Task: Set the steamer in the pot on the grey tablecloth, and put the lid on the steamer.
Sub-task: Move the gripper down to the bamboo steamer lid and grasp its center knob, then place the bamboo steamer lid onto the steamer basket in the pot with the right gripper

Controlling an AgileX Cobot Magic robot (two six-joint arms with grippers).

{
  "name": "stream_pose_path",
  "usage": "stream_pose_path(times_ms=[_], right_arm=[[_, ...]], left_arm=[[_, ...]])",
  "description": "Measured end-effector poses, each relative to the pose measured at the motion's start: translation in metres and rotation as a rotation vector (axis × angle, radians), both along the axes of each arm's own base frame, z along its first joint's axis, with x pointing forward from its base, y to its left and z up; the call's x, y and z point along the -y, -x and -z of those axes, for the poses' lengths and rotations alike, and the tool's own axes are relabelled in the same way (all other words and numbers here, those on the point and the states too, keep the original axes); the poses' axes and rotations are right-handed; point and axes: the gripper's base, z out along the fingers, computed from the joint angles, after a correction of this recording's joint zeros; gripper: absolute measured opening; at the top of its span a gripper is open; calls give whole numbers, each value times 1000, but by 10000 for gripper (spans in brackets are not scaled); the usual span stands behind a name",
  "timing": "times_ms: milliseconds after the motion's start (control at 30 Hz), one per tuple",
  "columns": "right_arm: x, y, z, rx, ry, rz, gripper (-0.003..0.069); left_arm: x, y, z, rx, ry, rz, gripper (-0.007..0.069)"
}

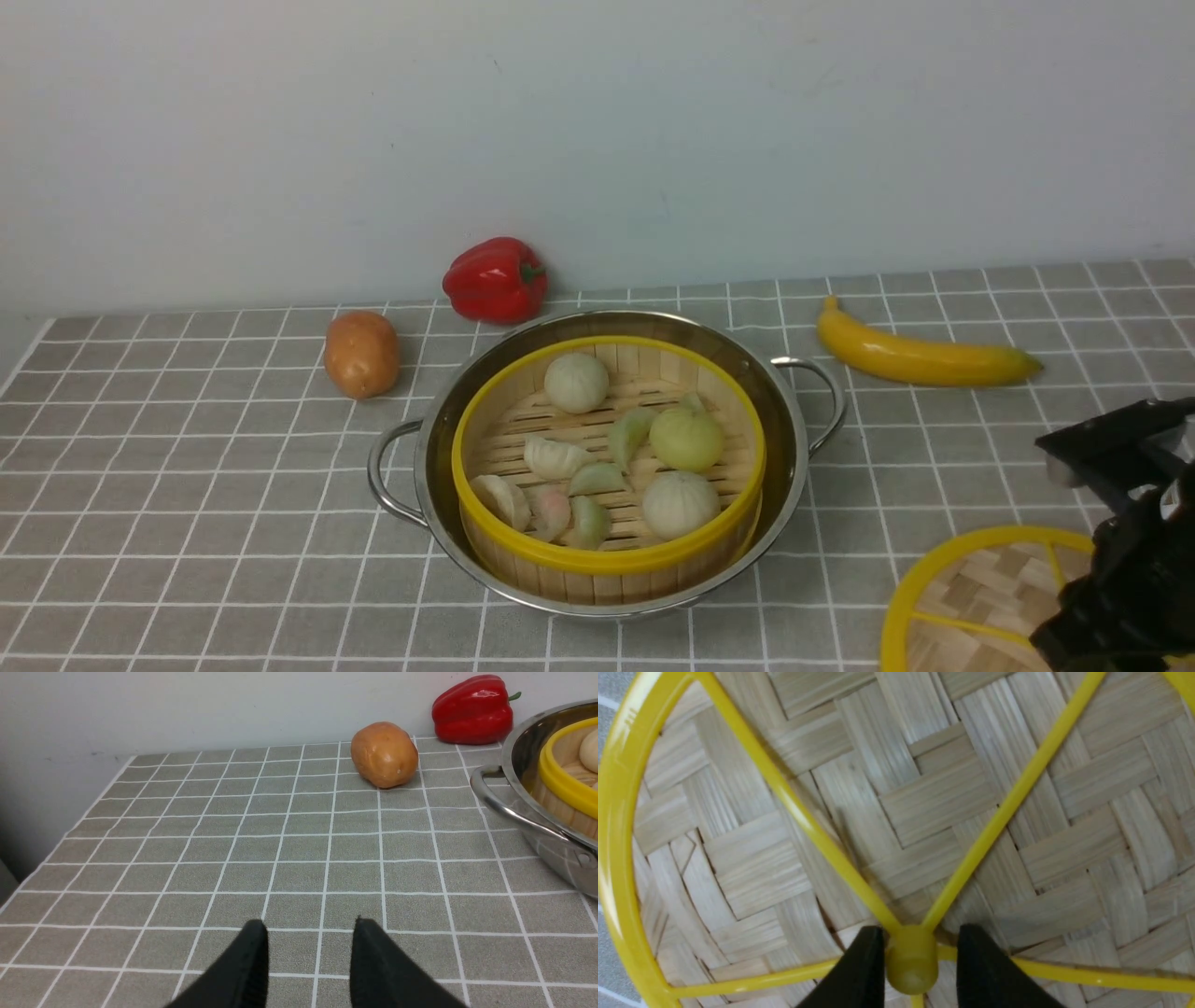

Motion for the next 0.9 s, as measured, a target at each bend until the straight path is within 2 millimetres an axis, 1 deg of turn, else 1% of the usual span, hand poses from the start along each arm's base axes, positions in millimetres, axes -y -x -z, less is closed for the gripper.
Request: stream_pose_path(times_ms=[33,67,100,400,500,567,600,633,700,733,767,833,867,900], right_arm=[[0,0,0,-4,1,0,189],[0,0,0,-5,-1,1,183],[0,0,0,-9,-1,2,145],[-1,-1,-3,-19,0,0,147],[-2,-5,-10,-19,0,-5,147],[-3,-10,-24,15,-7,-14,147],[-3,-11,-26,23,-9,-17,147],[-3,-12,-35,44,-13,-24,147],[-4,-16,-58,107,-25,-33,147],[-4,-16,-60,115,-26,-34,147],[-4,-19,-78,164,-29,-50,147],[-5,-24,-100,235,-38,-77,147],[-5,-24,-100,236,-38,-77,147],[-8,-30,-119,293,-60,-107,147]], left_arm=[[0,0,0,0,0,0,243],[0,0,0,0,0,0,243],[0,0,0,0,0,0,243],[0,0,0,1,0,0,243],[0,0,0,1,0,0,243],[0,0,0,1,0,0,243],[0,0,0,1,0,0,243],[0,0,0,1,0,0,243],[0,0,0,1,0,0,243],[0,0,0,1,0,0,243],[0,0,0,1,-1,0,243],[0,0,0,1,-1,0,243],[0,0,0,1,-1,0,243],[0,0,0,1,-1,0,243]])
